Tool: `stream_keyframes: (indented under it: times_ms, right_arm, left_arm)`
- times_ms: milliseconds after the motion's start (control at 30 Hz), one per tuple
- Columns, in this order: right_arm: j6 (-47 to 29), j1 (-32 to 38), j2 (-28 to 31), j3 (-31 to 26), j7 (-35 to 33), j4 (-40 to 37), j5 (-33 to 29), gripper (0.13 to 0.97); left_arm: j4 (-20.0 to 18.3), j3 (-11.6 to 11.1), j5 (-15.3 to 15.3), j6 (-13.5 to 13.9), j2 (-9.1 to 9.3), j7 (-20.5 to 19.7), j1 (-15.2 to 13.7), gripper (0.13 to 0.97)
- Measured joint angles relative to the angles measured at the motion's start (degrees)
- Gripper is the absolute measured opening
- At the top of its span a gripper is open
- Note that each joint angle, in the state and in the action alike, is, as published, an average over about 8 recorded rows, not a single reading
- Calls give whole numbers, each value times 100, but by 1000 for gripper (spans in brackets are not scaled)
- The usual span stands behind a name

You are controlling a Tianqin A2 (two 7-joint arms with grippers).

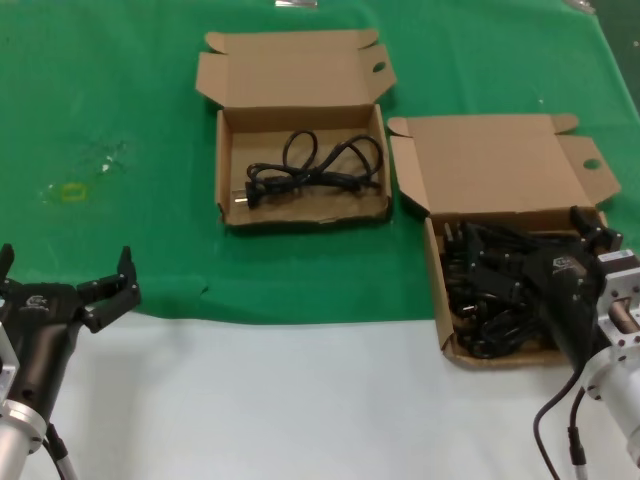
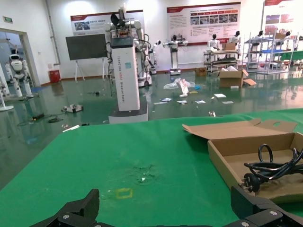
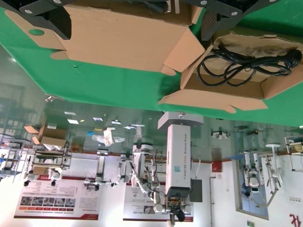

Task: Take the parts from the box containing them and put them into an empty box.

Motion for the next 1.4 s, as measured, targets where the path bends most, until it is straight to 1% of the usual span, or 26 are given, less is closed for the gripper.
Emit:
stream_keyframes:
  times_ms: [1400]
  right_arm:
    - [0,0,0,0,0,0,0,966]
  left_arm:
    - [0,0,0,0,0,0,0,966]
